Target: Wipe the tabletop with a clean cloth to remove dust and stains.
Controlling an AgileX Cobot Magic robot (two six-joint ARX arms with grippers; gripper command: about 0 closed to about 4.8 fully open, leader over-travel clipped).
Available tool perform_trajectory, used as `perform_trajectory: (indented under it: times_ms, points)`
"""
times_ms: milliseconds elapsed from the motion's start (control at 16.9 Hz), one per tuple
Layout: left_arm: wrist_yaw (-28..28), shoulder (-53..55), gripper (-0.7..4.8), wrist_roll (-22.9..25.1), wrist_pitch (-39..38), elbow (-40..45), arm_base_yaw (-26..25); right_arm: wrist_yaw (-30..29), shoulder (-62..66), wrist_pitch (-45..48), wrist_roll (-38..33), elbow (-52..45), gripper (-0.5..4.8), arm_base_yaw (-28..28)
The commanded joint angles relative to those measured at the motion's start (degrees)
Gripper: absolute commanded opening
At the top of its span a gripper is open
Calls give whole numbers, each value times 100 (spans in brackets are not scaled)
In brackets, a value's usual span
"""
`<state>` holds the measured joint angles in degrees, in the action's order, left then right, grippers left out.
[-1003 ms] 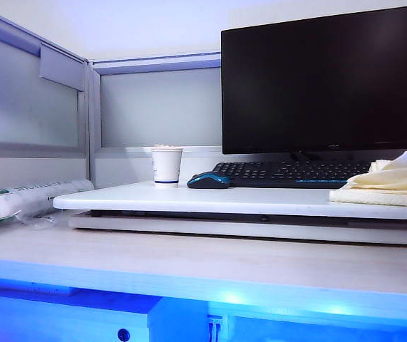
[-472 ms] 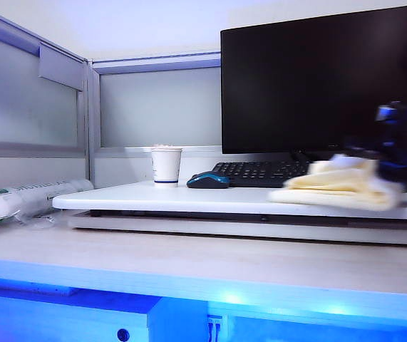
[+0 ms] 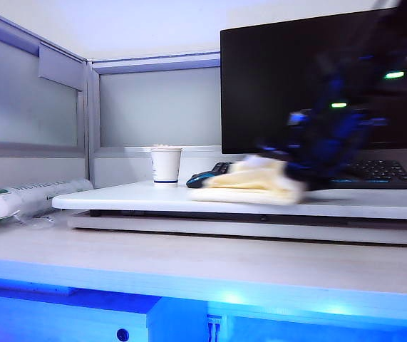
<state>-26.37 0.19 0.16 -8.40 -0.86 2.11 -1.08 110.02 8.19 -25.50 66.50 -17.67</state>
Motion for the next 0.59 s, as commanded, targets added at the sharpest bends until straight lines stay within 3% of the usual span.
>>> perform_trajectory:
  times_ms: [59,295,590]
  points:
    - [-68,2,-6,-17,-138,-7,-2,-116,603,-640,-136,745,-6,-417]
    - [-68,2,-6,-17,-138,-7,-2,-133,1373,-1134,-155,1991,-6,-835]
    - [-68,2,-6,-17,-138,-7,-2,-122,1537,-1244,-155,2223,-6,-953]
